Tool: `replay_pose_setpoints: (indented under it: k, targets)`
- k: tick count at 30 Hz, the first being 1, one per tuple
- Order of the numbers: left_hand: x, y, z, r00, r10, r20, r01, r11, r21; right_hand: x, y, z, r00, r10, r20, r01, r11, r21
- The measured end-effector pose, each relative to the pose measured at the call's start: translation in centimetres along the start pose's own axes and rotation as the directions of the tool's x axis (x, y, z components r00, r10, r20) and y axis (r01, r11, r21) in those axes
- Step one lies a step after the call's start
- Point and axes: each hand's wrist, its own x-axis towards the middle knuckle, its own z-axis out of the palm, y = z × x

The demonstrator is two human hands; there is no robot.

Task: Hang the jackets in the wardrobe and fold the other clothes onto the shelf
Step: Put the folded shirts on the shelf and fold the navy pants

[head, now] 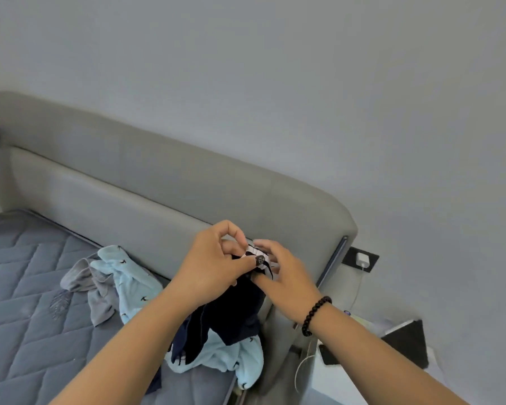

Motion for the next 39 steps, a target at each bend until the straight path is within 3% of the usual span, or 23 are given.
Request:
replay_pose_setpoints:
  k: [9,13,19,23,26,30,35,39]
  targets:
    - [-12.0,10.4,6.9,0.982,0.188,0.001,-0.187,0.977,-0.103,-14.7,-7.6,-11.0,0.981,-0.015,-0.195,0.010,1.000,-0.027]
    - [-15.7,12.5,10.0,0.947,0.305,-0.098,-0.306,0.952,0.008,-19.2,-10.2,-15.1,0.957,0.061,-0.283,-0.057,0.998,0.022]
    - [-19.4,13.8,14.3,0.941,0.332,0.060,-0.335,0.941,0.048,-26.2,-13.0,-21.1,0.867,0.138,-0.478,-0.112,0.990,0.083]
    - [-20.7,14.3,17.0,0.876,0.414,0.249,-0.458,0.876,0.153,-31.5,-14.2,-24.0,0.774,0.184,-0.606,-0.160,0.983,0.094]
    - [-22.0,14.3,19.1,0.799,0.414,0.437,-0.547,0.802,0.241,-36.1,-14.9,-25.5,0.688,0.229,-0.689,-0.218,0.970,0.105]
    - [-23.8,13.1,21.6,0.675,0.289,0.678,-0.572,0.786,0.234,-43.3,-15.9,-26.7,0.520,0.311,-0.796,-0.306,0.937,0.167]
    - [-26.3,14.2,25.1,0.518,0.342,0.784,-0.743,0.634,0.215,-53.5,-18.0,-26.7,0.272,0.357,-0.894,-0.470,0.859,0.201]
    - [-30.2,17.0,28.2,0.382,0.378,0.843,-0.697,0.717,-0.007,-62.7,-20.6,-25.9,0.055,0.335,-0.941,-0.562,0.789,0.248]
